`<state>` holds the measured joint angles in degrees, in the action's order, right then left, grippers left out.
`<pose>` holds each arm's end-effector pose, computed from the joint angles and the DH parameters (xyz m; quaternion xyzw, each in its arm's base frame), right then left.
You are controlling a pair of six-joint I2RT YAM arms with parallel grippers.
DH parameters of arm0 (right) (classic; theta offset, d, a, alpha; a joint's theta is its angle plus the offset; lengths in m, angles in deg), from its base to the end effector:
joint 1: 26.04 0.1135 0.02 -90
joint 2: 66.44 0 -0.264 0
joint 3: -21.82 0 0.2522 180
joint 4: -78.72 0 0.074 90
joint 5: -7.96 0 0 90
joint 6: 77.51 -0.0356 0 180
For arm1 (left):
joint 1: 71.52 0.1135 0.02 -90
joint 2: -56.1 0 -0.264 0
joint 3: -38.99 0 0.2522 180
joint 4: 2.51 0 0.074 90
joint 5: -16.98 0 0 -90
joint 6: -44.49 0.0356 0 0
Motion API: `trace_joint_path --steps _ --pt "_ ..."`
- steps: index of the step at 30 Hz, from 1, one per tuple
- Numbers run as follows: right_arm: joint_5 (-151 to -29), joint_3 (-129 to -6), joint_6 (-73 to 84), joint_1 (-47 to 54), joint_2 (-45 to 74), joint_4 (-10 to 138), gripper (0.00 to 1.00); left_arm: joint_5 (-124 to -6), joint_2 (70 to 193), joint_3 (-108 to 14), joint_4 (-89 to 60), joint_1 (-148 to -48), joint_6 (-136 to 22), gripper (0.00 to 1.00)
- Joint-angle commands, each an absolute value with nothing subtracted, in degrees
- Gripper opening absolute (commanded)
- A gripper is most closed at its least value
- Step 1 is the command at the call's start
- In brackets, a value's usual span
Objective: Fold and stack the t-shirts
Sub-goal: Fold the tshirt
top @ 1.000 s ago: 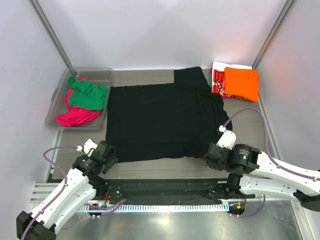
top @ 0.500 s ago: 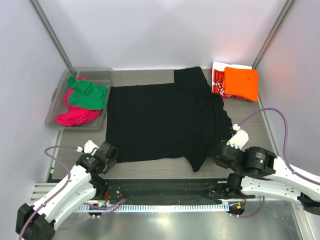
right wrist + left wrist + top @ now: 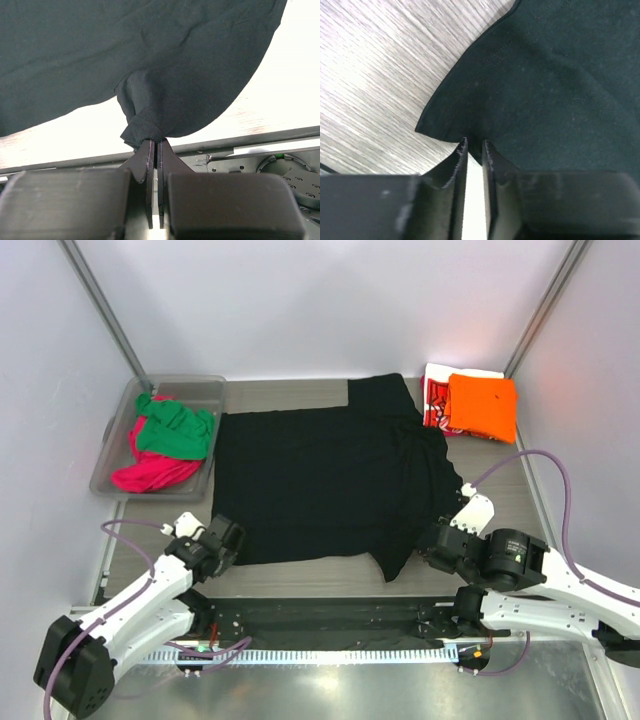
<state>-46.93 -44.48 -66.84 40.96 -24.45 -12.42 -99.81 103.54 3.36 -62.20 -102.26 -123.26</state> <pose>0.0557 0.0787 0.2991 0.1605 0.9221 0.0977 0.3383 0.1129 -0.0485 0.1560 -0.4171 0.8656 0.0067 0.2769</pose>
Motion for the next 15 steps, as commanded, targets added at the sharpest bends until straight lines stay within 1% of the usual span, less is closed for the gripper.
trace_joint_path --steps 1,2,6,7,9,15 --pt "-44.0 -46.7 -66.8 41.2 -24.6 -18.2 0.01 -103.0 103.6 3.9 -59.7 -102.5 -123.6 0.17" --pt "-43.9 -46.7 -66.9 41.2 -24.6 -18.4 0.01 -103.0 103.6 4.0 -59.6 -102.5 -123.3 0.13" --pt "-43.5 -47.0 -67.7 41.2 -25.0 -19.8 0.01 -103.6 103.1 4.4 -58.0 -102.5 -121.7 0.04" --pt "-43.4 -47.2 -67.8 41.2 -25.2 -20.2 0.01 -103.7 103.2 4.3 -57.9 -102.5 -121.5 0.0" --pt "-43.3 -47.8 -68.0 41.2 -25.8 -21.2 0.01 -102.9 102.8 3.8 -57.8 -102.5 -120.5 0.0" --pt "-43.5 -50.0 -65.1 41.2 -28.2 -21.4 0.01 -95.5 95.2 1.2 -59.1 -102.5 -119.7 0.0"
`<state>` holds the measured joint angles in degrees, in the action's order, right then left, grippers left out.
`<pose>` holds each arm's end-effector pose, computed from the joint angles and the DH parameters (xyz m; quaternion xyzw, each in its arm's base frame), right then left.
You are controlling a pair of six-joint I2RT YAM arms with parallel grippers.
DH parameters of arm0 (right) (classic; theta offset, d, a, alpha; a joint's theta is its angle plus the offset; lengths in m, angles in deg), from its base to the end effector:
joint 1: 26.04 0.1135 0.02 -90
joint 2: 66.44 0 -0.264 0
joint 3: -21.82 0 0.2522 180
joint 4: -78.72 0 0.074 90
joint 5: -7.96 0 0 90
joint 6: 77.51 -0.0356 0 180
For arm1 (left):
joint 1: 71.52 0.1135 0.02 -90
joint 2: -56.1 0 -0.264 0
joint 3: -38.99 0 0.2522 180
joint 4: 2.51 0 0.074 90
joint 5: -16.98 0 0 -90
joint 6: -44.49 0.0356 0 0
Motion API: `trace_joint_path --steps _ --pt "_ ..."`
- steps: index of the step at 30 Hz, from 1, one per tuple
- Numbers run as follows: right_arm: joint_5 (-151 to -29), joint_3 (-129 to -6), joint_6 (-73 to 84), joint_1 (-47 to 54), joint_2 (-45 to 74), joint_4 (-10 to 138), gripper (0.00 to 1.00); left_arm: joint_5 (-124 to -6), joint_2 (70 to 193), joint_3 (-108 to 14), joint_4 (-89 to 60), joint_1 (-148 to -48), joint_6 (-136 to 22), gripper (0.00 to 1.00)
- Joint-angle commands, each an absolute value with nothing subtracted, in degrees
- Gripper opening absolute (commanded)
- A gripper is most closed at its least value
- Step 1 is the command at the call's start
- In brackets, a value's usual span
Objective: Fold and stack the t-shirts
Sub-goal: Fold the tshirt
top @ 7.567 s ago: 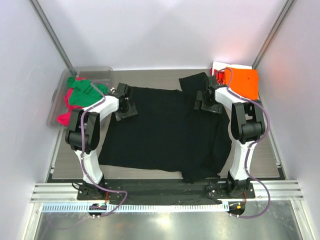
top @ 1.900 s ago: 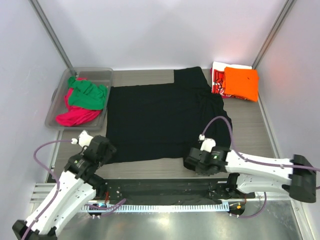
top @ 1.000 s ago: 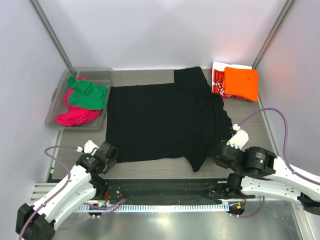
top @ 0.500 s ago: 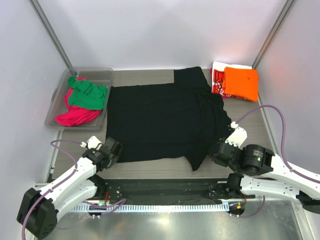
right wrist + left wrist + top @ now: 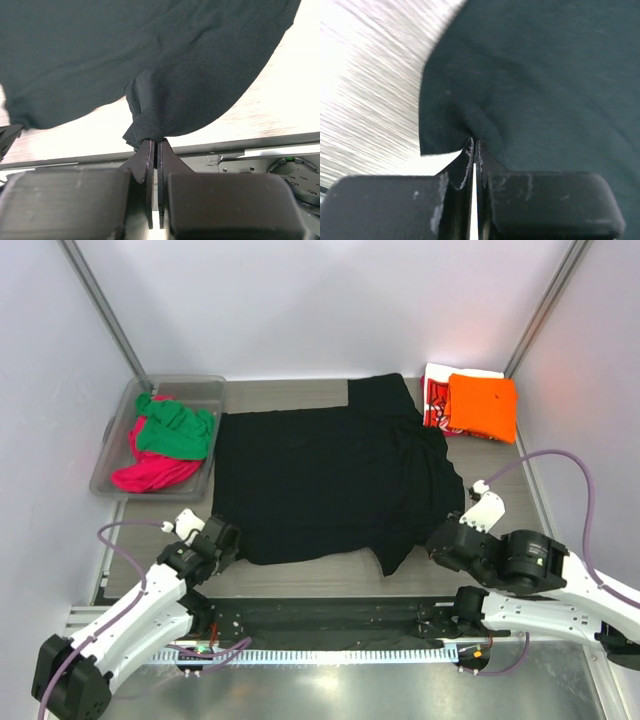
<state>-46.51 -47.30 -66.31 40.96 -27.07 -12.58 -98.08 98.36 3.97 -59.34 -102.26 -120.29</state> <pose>0.0518 0.0692 0.3156 0.1695 0.9105 0.1367 0.3515 0.1119 -0.0490 0.1637 -0.4018 0.8637 -0.0464 0.3008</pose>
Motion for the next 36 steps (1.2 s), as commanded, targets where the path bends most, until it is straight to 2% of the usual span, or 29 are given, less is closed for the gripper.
trace_joint_path --steps 1,6,14,22,27,30,33,36 --pt "-43.5 -50.3 -64.6 41.2 -28.3 -21.5 0.01 -94.8 94.3 0.6 -59.9 -102.5 -119.9 0.0" --pt "-42.5 -52.7 -62.3 41.2 -28.4 -21.5 0.01 -92.6 87.7 -3.7 -66.2 -102.5 -121.1 0.0" --pt "-42.1 -55.9 -60.0 41.2 -28.3 -21.6 0.01 -91.9 84.2 -10.1 -74.4 -102.5 -120.6 0.0" --pt "-36.8 -57.6 -61.2 41.2 -26.7 -21.5 0.01 -92.1 82.4 -12.2 -75.3 -102.5 -118.6 0.0" --pt "-30.4 -61.2 -57.6 41.2 -16.9 -19.1 0.01 -89.5 96.9 -15.9 -69.3 -102.5 -110.8 0.0" --pt "-25.9 -65.8 -52.3 40.5 -11.5 -16.5 0.01 -90.8 101.5 -18.5 -66.2 -102.5 -108.4 0.0" --pt "-29.6 -69.5 -38.3 33.1 -5.2 -8.7 0.01 -92.1 105.2 -21.6 -64.3 -102.3 -106.4 0.0" --pt "-39.6 -69.2 -25.1 20.6 -3.0 1.3 0.01 -92.2 108.7 -24.9 -63.5 -101.8 -104.3 0.0"
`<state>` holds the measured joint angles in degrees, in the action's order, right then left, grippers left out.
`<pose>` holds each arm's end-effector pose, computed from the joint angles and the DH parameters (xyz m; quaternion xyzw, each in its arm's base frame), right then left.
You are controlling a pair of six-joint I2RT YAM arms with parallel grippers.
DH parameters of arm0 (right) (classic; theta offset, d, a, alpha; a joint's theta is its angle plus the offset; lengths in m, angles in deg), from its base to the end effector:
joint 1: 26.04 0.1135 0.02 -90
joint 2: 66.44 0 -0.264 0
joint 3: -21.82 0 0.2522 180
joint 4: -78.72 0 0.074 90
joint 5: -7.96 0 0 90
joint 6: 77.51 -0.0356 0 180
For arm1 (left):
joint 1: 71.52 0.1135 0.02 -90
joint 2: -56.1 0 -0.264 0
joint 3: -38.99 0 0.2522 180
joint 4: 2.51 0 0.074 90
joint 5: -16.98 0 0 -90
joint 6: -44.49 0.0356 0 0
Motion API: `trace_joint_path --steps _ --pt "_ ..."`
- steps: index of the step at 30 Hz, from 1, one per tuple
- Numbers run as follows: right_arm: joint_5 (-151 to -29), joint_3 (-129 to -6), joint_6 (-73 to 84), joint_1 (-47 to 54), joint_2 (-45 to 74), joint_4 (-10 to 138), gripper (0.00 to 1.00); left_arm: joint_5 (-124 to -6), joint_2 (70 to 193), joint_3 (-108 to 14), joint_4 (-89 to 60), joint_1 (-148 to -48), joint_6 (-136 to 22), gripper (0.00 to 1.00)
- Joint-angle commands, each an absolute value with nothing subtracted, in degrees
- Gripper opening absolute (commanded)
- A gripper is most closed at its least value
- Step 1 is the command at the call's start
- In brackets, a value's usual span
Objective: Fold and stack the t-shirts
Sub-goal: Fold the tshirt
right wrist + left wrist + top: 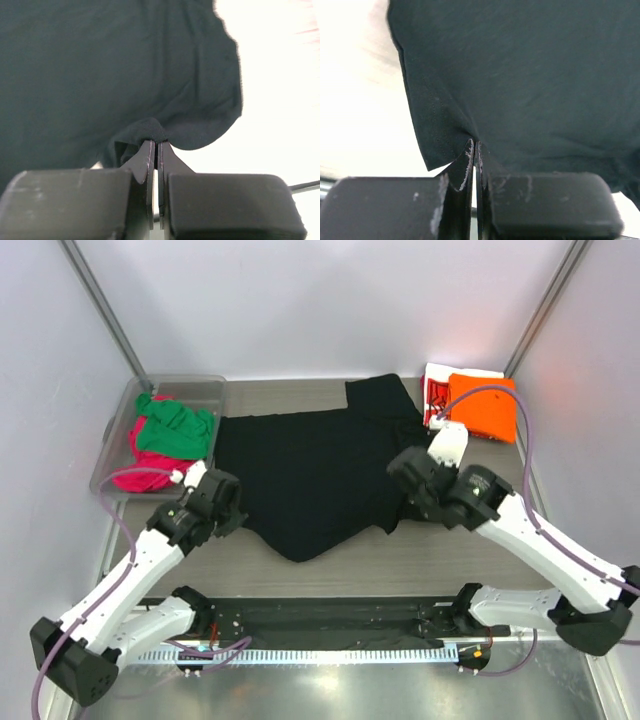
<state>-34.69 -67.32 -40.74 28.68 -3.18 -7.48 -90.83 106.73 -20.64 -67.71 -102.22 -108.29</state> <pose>0.1234 0.1291 0.3741 0.0913 0.8866 -0.0386 0.4519 0.1446 -0.0732 0.2674 -0.3044 0.8960 -0.1077 0.3047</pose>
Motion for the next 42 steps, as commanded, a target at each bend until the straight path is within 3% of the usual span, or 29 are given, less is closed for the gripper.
trace_joint_path --steps 1,18,25,26,27,28,29,30,31,33,35,42 --pt "-40.9 -68.6 -22.9 18.6 -2.9 3.3 0.01 -91.7 111.0 -25.5 -63.2 -101.7 -103.8 0.0" --pt "-54.4 -73.9 -2.4 -5.4 19.5 18.8 0.01 -88.1 131.8 -36.4 -56.8 -87.4 -93.2 0.0" --pt "-53.6 -91.1 2.1 -9.9 37.9 19.3 0.01 -83.9 148.2 -48.8 -58.4 -82.4 -90.8 0.0" --pt "-53.9 -94.0 2.1 -11.0 42.1 17.8 0.08 -83.1 150.7 -53.1 -59.7 -81.8 -90.5 0.0" --pt "-55.2 -96.7 2.1 -11.4 43.6 17.2 0.22 -82.7 152.6 -55.3 -60.9 -81.4 -90.2 0.01" --pt "-55.3 -100.7 2.1 -11.9 44.7 15.9 0.43 -82.7 155.4 -58.7 -62.7 -80.8 -90.1 0.04" --pt "-54.8 -102.2 1.9 -12.2 45.6 15.0 0.75 -81.0 156.2 -60.0 -63.0 -80.7 -89.7 0.07" --pt "-53.8 -103.5 1.4 -12.7 45.4 14.0 0.82 -80.2 156.7 -61.2 -63.5 -80.7 -88.5 0.26" --pt "-53.3 -103.4 1.1 -12.7 44.5 13.1 0.87 -80.0 156.6 -62.6 -64.9 -80.7 -88.2 0.42" --pt "-53.0 -100.1 -0.2 -12.9 39.2 13.4 0.92 -79.8 155.1 -61.9 -65.3 -80.7 -88.0 0.59" --pt "-53.8 -92.5 -1.9 -13.0 34.7 14.5 0.92 -79.6 150.6 -57.3 -63.8 -80.7 -88.7 0.68" --pt "-76.6 -54.5 -15.2 -22.8 10.3 24.9 0.88 -75.8 133.0 -35.0 -56.0 -80.7 -95.1 0.68"
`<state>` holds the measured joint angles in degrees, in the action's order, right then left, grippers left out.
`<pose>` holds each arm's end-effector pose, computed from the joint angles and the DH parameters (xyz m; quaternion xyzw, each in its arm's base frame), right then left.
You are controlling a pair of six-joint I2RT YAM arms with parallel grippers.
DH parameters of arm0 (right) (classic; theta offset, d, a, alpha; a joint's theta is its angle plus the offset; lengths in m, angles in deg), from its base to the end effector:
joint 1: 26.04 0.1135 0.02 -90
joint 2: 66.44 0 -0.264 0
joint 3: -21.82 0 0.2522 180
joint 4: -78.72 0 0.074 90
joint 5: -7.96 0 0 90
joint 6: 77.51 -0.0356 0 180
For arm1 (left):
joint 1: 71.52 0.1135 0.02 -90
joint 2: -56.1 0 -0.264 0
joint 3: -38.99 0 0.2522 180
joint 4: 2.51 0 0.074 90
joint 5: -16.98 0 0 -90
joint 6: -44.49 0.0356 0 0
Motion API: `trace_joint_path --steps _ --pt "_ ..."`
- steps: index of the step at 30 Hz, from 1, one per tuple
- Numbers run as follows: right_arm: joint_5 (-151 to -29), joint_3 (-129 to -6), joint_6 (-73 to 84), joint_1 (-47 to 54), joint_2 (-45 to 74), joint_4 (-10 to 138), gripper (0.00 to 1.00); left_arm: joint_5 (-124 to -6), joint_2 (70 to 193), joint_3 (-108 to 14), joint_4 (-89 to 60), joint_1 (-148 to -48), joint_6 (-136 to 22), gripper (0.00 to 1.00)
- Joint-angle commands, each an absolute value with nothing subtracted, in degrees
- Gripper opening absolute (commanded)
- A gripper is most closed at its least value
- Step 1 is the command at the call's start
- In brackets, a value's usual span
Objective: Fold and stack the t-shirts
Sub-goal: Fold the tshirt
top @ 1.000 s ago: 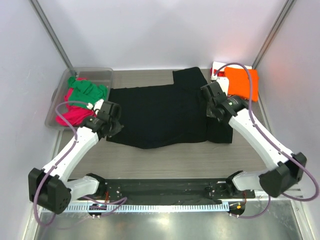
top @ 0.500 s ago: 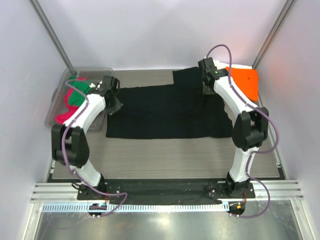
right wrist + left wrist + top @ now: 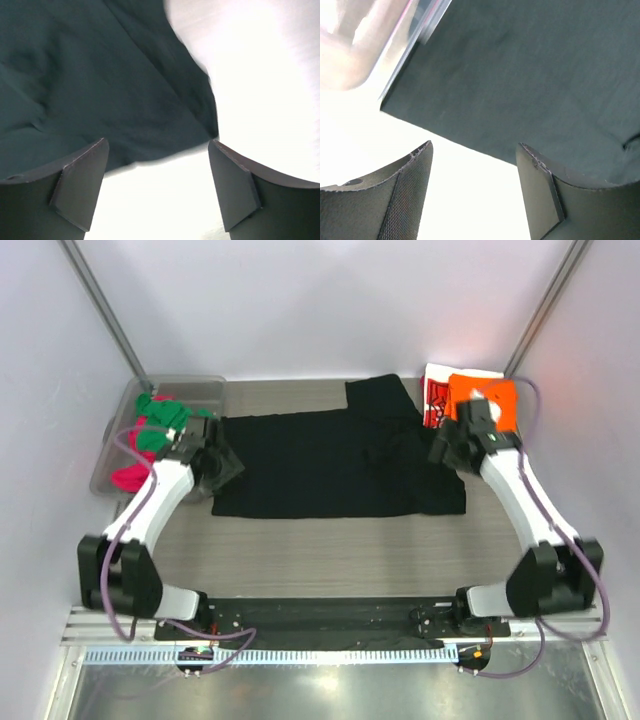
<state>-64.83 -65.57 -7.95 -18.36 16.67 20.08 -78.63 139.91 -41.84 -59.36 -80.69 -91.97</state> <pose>0.3015 0.0300 0.3066 0.1501 0.9304 -0.0647 0.3281 0.2951 -0.0441 0.2682 -0.3204 0.9097 -0.0795 0.2520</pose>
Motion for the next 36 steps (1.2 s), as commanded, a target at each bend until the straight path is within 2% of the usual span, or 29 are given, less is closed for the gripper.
trace_joint_path --steps 1,7,13,23,31,34,36 --pt "-78.2 -51.4 -16.1 -23.8 6.9 25.8 0.86 -75.6 131.4 -29.9 -53.9 -80.7 -95.7 0.68" --pt "-89.1 -36.8 -17.0 -32.3 4.2 34.0 0.81 -75.9 123.0 -13.7 -44.5 -80.7 -99.6 0.68" --pt "-91.8 -33.3 -15.3 -37.5 9.8 38.9 0.76 -78.1 122.5 -7.5 -40.1 -80.7 -102.2 0.65" --pt "-90.7 -35.3 -15.1 -38.3 16.9 43.0 0.73 -84.0 125.1 -4.7 -34.5 -80.7 -104.0 0.66" --pt "-87.9 -35.3 -14.7 -38.3 17.1 43.3 0.7 -85.4 126.1 -4.8 -29.1 -80.7 -105.1 0.66" --pt "-87.6 -35.6 -14.6 -38.3 17.8 43.3 0.64 -85.9 129.9 -6.3 -28.6 -80.7 -104.5 0.64" --pt "-87.6 -35.7 -14.2 -38.3 18.1 43.3 0.47 -85.8 132.2 -7.8 -27.5 -80.7 -103.8 0.53"
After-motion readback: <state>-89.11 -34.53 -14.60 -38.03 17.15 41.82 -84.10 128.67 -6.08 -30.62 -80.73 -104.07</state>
